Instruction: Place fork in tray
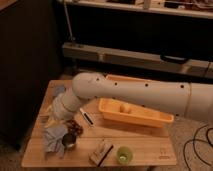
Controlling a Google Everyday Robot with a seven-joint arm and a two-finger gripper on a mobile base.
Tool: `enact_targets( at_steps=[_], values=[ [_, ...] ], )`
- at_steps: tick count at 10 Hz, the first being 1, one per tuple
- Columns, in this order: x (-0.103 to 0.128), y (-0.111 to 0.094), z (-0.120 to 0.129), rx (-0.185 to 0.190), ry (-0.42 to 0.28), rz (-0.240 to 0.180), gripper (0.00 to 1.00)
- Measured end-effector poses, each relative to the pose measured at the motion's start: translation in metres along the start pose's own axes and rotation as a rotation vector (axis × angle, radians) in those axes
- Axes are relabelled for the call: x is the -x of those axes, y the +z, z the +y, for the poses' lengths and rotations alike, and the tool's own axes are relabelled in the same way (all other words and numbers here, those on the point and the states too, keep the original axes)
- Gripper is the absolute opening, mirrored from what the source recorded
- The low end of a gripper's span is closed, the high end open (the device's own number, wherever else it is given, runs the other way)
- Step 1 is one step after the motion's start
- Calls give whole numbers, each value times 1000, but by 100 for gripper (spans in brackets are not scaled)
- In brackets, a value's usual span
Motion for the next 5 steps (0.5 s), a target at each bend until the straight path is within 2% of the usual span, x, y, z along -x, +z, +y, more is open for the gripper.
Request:
enact_targets(
  at_steps=[2, 5],
  values=[
    [33, -38, -18, -32, -19, 58, 0],
    [72, -101, -36, -108, -21, 148, 0]
  ],
)
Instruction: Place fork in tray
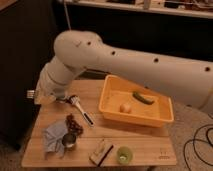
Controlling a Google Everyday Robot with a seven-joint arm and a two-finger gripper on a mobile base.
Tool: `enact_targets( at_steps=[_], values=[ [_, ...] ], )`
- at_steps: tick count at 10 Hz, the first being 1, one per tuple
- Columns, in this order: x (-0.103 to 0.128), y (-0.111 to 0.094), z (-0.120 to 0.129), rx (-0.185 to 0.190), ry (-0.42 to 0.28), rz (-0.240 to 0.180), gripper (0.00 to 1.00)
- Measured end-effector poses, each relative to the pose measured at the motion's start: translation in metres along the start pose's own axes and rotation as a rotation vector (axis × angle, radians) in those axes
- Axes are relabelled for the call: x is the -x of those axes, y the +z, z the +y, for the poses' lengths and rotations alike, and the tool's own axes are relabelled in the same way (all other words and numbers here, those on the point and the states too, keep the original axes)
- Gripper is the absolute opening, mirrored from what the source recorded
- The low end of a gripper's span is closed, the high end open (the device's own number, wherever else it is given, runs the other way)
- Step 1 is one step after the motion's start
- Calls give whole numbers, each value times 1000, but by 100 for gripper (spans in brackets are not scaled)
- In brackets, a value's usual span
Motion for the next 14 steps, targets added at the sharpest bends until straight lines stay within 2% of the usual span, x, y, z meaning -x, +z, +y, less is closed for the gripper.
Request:
enact_targets(
  at_steps=[1, 2, 3, 14],
  values=[
    [6, -32, -7, -46, 11, 37, 0],
    [7, -46, -10, -67, 18, 53, 0],
    [8, -51, -10, -73, 19, 58, 0],
    [7, -49, -10, -69, 21, 56, 0]
  ],
)
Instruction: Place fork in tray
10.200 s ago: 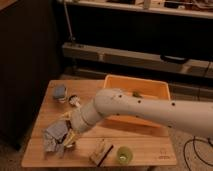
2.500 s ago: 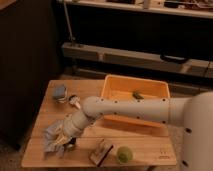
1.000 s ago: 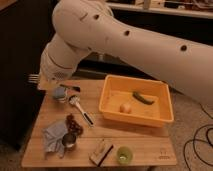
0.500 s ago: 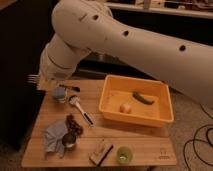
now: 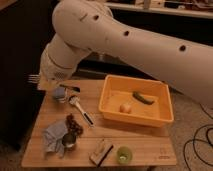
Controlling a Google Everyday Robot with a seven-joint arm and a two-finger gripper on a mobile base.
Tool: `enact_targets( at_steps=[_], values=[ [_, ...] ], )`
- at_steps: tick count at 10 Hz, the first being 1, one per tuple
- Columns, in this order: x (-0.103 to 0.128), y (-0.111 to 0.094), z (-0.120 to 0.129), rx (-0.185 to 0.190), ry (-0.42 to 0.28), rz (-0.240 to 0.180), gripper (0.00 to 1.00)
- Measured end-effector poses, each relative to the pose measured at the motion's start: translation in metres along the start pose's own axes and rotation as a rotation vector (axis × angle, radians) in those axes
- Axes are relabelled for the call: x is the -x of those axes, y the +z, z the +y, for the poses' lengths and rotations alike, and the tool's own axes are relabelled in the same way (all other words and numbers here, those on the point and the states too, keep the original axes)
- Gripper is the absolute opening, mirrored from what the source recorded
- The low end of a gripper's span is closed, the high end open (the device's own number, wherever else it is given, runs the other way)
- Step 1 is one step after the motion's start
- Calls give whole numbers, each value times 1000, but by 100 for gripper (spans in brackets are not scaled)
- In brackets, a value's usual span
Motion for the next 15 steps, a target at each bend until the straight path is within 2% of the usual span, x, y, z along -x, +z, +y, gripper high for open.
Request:
enact_targets(
  at_steps=[3, 5, 6, 8, 9, 10, 12, 14, 15],
  values=[
    [-4, 1, -2, -12, 12, 9, 0],
    [-28, 2, -12, -40, 43, 21, 0],
    [-46, 2, -21, -50, 50, 27, 0],
    [-100, 6, -44, -66, 79, 56, 0],
    [-119, 12, -47, -74, 92, 69, 0],
    [-149, 14, -50, -93, 124, 90, 0],
    [-184, 3, -44, -125, 172, 116, 0],
    [-225, -35, -28, -160, 265, 139, 0],
    [-239, -48, -20, -170, 302, 145, 0]
  ],
)
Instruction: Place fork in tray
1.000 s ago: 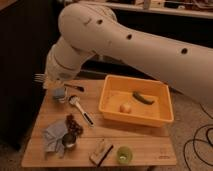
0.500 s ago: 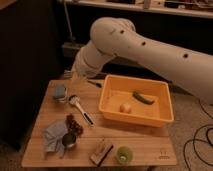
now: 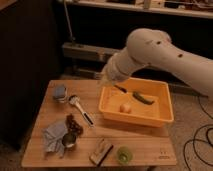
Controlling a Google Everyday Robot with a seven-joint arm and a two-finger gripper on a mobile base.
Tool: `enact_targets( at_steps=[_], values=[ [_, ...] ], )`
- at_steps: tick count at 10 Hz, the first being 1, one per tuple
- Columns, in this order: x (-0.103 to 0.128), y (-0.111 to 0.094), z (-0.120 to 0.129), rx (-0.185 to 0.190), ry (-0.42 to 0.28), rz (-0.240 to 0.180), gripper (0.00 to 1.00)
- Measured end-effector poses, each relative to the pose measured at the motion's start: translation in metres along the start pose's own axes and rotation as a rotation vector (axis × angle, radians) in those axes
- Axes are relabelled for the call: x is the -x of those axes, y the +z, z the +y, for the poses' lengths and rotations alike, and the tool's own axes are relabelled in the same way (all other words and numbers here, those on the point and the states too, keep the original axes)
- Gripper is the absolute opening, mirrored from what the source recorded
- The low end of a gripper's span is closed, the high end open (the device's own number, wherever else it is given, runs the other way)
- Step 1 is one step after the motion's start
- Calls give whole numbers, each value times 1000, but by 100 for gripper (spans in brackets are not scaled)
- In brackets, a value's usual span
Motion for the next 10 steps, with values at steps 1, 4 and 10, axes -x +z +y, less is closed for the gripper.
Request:
enact_targets(
  at_steps=[1, 4, 10],
  values=[
    [-20, -7, 2, -14, 43, 6, 0],
    [-31, -10, 4, -26, 83, 6, 0],
    [-50, 0, -3, -24, 108, 17, 0]
  ],
)
